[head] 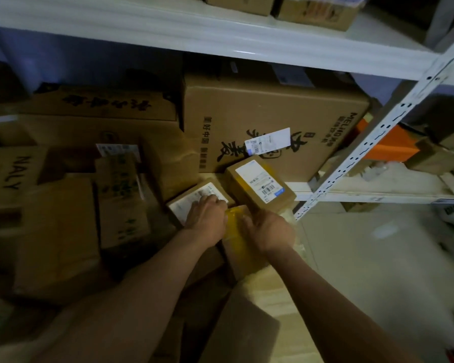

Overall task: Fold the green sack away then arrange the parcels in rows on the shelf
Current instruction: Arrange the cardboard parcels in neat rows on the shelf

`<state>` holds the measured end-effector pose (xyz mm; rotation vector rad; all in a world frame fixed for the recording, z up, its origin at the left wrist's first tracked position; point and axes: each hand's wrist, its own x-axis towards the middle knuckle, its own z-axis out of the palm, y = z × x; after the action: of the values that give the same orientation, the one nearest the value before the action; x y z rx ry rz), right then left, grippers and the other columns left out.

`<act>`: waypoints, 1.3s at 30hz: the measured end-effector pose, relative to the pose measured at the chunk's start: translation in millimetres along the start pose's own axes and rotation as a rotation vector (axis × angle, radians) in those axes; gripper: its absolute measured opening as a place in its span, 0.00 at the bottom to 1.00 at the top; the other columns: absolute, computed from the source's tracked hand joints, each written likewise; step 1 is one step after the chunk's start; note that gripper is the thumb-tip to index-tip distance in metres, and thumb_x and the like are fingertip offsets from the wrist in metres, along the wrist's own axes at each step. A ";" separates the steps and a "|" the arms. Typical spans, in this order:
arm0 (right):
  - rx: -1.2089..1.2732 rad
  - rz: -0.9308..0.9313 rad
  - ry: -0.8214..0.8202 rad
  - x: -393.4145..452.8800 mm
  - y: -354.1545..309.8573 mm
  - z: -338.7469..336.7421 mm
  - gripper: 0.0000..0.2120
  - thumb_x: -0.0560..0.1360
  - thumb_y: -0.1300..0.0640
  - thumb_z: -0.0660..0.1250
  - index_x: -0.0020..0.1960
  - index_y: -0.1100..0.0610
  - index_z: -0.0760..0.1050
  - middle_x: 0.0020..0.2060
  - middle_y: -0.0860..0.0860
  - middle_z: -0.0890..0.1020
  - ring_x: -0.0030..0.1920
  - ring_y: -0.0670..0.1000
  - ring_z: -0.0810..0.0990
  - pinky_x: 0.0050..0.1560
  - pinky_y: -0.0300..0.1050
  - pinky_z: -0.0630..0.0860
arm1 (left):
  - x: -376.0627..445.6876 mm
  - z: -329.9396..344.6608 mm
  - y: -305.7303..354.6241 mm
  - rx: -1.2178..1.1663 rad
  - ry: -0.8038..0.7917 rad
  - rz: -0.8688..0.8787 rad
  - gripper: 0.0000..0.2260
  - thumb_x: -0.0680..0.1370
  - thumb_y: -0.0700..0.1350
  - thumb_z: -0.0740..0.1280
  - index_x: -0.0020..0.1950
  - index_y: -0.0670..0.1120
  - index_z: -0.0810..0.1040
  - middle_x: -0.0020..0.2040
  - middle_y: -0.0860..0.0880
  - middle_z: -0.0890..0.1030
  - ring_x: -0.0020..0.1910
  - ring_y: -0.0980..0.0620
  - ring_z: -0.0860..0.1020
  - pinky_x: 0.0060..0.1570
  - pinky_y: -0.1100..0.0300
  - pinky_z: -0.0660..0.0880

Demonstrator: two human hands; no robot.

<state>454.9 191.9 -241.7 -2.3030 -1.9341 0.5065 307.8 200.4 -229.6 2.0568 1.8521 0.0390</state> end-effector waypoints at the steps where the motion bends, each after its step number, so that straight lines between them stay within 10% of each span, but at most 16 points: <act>1: 0.046 -0.001 0.051 7.5 7.3 -4.2 0.23 0.75 0.37 0.58 0.59 0.53 0.74 0.54 0.54 0.79 0.54 0.56 0.79 0.54 0.51 0.77 | 5.8 0.7 5.9 -0.022 0.006 -0.016 0.16 0.81 0.48 0.58 0.68 0.48 0.70 0.69 0.46 0.69 0.69 0.46 0.66 0.69 0.50 0.64; 4: 0.090 -0.031 0.157 37.1 34.9 -16.5 0.26 0.74 0.41 0.64 0.66 0.54 0.70 0.64 0.58 0.70 0.64 0.59 0.69 0.61 0.53 0.70 | 18.8 1.8 13.5 -0.042 0.061 -0.119 0.19 0.79 0.46 0.62 0.70 0.48 0.68 0.71 0.46 0.68 0.69 0.46 0.66 0.67 0.52 0.67; 10: -0.016 -0.158 -0.184 89.1 58.5 -8.5 0.45 0.67 0.36 0.69 0.75 0.40 0.48 0.77 0.54 0.42 0.76 0.62 0.40 0.72 0.66 0.47 | 33.3 4.0 -13.8 -0.108 -0.072 -0.443 0.27 0.74 0.52 0.66 0.72 0.51 0.65 0.70 0.43 0.64 0.68 0.41 0.64 0.67 0.45 0.65; 20: -0.137 0.073 -0.020 84.5 60.5 -9.4 0.45 0.61 0.24 0.62 0.70 0.45 0.55 0.66 0.59 0.61 0.67 0.64 0.63 0.65 0.59 0.63 | 36.5 9.4 -17.5 0.002 -0.171 -0.494 0.51 0.62 0.59 0.76 0.76 0.53 0.50 0.72 0.41 0.58 0.71 0.38 0.59 0.65 0.39 0.61; 39: -0.082 0.077 -0.028 93.9 56.9 -11.2 0.44 0.62 0.24 0.63 0.71 0.44 0.56 0.65 0.57 0.63 0.66 0.60 0.63 0.64 0.55 0.66 | 115.3 29.6 45.3 -0.337 0.183 -0.589 0.34 0.71 0.62 0.68 0.71 0.46 0.66 0.70 0.41 0.63 0.66 0.40 0.65 0.58 0.47 0.70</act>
<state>525.3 273.7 -265.1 -2.4418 -1.9196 0.4779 374.5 301.3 -269.8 1.2699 2.3049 0.3657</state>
